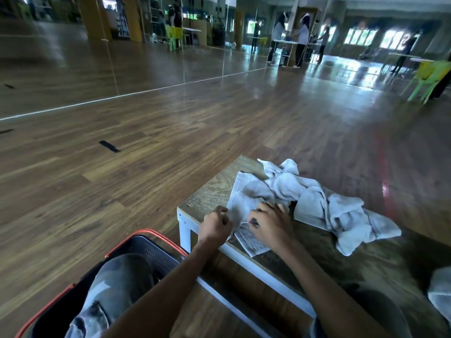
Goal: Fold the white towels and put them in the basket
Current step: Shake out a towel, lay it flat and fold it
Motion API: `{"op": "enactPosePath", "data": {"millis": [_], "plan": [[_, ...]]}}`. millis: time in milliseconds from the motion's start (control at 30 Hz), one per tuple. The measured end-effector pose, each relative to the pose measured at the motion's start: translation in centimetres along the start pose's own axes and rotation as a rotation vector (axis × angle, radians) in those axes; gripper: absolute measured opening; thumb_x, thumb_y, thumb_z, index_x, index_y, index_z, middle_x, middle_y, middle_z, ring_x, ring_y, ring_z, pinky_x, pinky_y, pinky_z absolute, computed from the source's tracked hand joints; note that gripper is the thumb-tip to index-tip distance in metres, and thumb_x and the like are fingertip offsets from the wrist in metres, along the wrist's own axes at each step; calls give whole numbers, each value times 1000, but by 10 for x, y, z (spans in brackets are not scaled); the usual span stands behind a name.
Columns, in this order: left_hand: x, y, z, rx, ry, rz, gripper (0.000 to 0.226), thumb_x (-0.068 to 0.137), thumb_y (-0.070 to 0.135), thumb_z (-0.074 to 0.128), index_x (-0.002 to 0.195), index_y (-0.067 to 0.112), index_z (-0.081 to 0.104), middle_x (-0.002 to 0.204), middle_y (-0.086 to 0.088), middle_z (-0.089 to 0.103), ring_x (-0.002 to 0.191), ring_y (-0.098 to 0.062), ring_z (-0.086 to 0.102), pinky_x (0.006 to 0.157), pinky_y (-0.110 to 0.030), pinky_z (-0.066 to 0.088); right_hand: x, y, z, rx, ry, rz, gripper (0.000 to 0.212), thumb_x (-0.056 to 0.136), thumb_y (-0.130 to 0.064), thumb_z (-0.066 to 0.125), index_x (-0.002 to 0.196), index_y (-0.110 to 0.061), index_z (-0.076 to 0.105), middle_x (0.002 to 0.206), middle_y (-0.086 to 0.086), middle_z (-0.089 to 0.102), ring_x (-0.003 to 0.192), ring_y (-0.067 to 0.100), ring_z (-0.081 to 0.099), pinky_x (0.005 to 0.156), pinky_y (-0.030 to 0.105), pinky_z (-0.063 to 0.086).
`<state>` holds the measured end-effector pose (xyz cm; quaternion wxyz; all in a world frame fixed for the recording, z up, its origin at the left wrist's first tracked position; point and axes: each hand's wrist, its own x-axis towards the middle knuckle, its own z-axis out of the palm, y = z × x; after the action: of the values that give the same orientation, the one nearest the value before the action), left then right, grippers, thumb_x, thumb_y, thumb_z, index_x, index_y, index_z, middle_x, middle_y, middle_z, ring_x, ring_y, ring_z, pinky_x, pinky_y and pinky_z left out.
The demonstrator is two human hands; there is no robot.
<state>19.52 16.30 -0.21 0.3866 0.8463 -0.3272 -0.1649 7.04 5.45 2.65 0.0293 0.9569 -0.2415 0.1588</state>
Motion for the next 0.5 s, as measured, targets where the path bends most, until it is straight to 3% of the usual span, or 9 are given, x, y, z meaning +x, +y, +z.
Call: {"op": "enactPosePath", "data": {"millis": [167,300,433,500], "plan": [[2,-1,-6,-164,66,-58,28,85,20,60,111,12,62,91,2,63,90,-17,62,77,-30,53,0,1,1,59,-44,-23,11,79,-36,62,74,-27,65,85,-8,57,95,18,53,84,37,32],[5,-1,-17,-292,74,-124,26,87,10,60,112,4,65,101,-6,67,95,-19,62,79,-27,50,7,-2,-3,110,-62,-27,17,86,-38,53,85,-28,66,94,-9,60,101,15,51,85,34,27],[7,-1,-25,-383,4,-285,9,89,7,59,92,12,67,80,-10,62,64,-15,53,64,-24,44,22,-5,-9,136,-91,-24,11,88,-32,52,85,-30,63,93,-10,59,98,14,52,83,31,24],[7,-4,-27,-401,-15,-318,12,90,6,58,86,13,66,68,-8,58,56,-15,50,60,-26,47,26,-5,-8,130,-129,-33,10,88,-31,52,85,-31,61,91,-12,58,97,12,52,88,32,27]]}}
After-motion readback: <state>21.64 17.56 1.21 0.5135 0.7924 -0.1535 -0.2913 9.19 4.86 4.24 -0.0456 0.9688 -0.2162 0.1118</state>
